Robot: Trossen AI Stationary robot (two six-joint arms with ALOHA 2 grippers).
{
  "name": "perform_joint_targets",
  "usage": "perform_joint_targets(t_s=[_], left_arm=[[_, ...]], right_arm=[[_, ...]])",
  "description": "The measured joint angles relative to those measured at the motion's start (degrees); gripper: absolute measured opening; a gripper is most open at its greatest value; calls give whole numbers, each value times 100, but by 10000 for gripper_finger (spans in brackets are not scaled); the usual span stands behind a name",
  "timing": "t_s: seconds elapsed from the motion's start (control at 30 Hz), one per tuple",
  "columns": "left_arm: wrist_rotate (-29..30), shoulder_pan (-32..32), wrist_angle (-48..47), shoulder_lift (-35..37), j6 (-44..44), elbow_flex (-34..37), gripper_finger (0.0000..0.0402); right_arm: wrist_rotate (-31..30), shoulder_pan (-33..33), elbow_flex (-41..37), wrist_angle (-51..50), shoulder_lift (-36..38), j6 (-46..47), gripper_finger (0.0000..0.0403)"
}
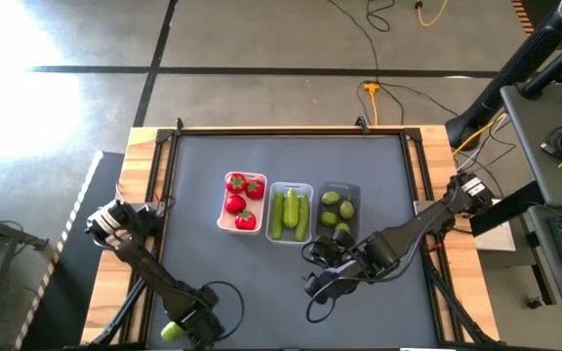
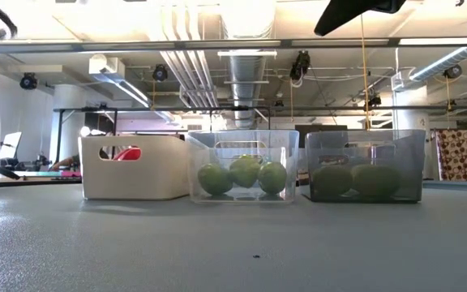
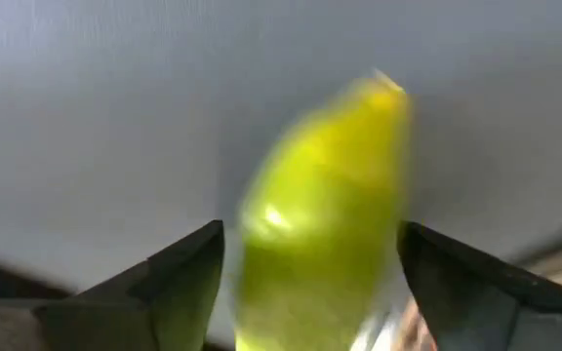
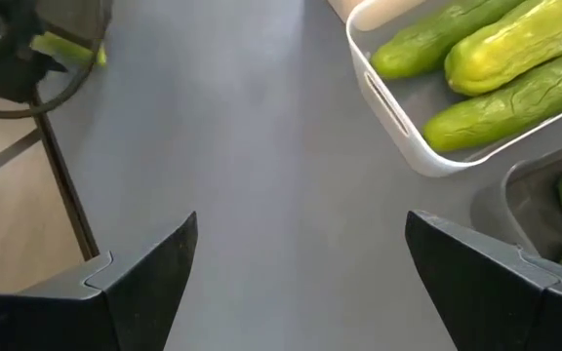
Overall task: Sort produce into baskets
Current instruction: Put the green cucumber into the transparent bin
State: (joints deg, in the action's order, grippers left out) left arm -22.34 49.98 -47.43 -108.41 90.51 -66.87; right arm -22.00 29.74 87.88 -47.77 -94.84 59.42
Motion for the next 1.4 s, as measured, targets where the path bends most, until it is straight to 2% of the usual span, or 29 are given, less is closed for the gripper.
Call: perform_joint_targets(t_s=[0.1,0.2,0.3,0.4,0.6,0.7,0.8,0.9,1.03,1.1,1.23,1.4], left_arm=[[82,-2,86,-99,34,18,248],[171,-30,92,-88,4,7,192],[593,-142,-53,24,-109,-118,136],[1567,-513,-129,229,-376,-585,132],[4345,-1908,-448,331,-381,-1826,132],[5013,-2750,-408,147,-1141,-2393,132],[4974,-3577,-406,-160,-1402,-2741,132],[4387,-4195,-366,-481,-1364,-2879,132],[3969,-4509,-323,-810,-1399,-3052,131],[4027,-4556,-325,-976,-1432,-3185,134],[4236,-4579,-483,-1235,-1528,-3461,204],[4096,-4562,-1126,-1281,-1383,-3827,287]], right_arm=[[0,0,-1,-11,25,-2,359],[-2,0,-4,-60,169,-10,359],[-4,32,-4,-164,478,-10,359],[-60,95,-4,-133,921,-168,359],[-762,253,-4,-275,1838,-456,359],[-1068,384,-4,-382,2180,-398,359],[-1162,566,-3,-476,2389,-395,359],[-1163,762,-3,-577,2472,-393,359],[-1160,1027,-4,-696,2472,-351,359],[-1152,1124,-4,-793,2466,-291,359],[-1002,1169,-4,-1027,2497,-205,359],[-903,1117,-4,-1313,2797,-485,359]])
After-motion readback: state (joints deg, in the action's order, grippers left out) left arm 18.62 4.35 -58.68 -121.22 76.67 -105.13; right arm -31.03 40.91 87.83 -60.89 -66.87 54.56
